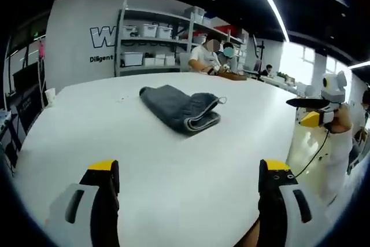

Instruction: Open the folded towel by lifting each exposed corner and separating the folded layers until the towel lies flat within the target outline without major curled edges

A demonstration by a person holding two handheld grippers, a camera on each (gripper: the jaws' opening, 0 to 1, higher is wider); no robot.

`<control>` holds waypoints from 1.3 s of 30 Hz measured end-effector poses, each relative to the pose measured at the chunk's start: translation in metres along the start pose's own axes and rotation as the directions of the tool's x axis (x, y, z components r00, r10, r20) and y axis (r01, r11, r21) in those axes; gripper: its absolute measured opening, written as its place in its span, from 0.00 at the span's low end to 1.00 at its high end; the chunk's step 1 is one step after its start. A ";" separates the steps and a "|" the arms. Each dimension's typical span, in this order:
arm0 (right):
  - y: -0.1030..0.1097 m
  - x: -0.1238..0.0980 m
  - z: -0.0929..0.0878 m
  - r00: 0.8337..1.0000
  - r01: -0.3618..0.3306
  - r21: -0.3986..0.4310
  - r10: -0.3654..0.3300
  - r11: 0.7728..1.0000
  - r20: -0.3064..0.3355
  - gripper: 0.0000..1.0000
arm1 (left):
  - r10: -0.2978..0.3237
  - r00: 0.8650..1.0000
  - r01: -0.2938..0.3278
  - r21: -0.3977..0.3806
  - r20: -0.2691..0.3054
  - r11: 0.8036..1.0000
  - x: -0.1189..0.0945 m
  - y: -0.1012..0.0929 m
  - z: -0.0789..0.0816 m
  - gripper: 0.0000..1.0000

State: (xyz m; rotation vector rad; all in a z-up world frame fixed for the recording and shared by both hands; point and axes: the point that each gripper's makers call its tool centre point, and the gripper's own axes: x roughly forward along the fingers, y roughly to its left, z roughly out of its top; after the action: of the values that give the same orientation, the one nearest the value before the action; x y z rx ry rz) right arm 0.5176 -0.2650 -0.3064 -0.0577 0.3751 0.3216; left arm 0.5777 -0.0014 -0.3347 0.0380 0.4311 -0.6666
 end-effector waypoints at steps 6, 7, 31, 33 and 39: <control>0.000 0.000 0.000 1.000 -0.001 0.001 0.001 1.000 0.000 0.99 | 0.020 1.000 -0.020 -0.002 0.003 1.000 -0.004 0.005 0.001 1.00; 0.000 0.000 0.000 1.000 -0.001 0.001 0.001 1.000 0.000 0.99 | 0.023 1.000 -0.023 -0.002 0.002 1.000 -0.004 0.005 0.001 1.00; -0.005 -0.001 -0.005 1.000 -0.015 0.023 0.015 1.000 -0.012 0.99 | 0.058 0.989 -0.078 0.148 0.133 0.986 0.037 -0.005 0.032 1.00; -0.005 -0.002 -0.004 1.000 -0.018 0.025 0.018 1.000 -0.006 0.99 | 0.046 0.990 -0.070 0.174 0.136 0.982 0.046 -0.013 0.036 1.00; -0.004 -0.003 -0.003 1.000 -0.027 0.027 0.027 0.999 0.001 0.99 | 0.048 0.984 -0.088 0.237 0.170 0.968 0.079 -0.024 0.055 1.00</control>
State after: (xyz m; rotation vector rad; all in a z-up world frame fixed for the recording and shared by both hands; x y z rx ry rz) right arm 0.5147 -0.2698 -0.3079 -0.0262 0.3795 0.3431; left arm 0.6390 -0.0767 -0.3136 0.2286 0.1874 -0.6463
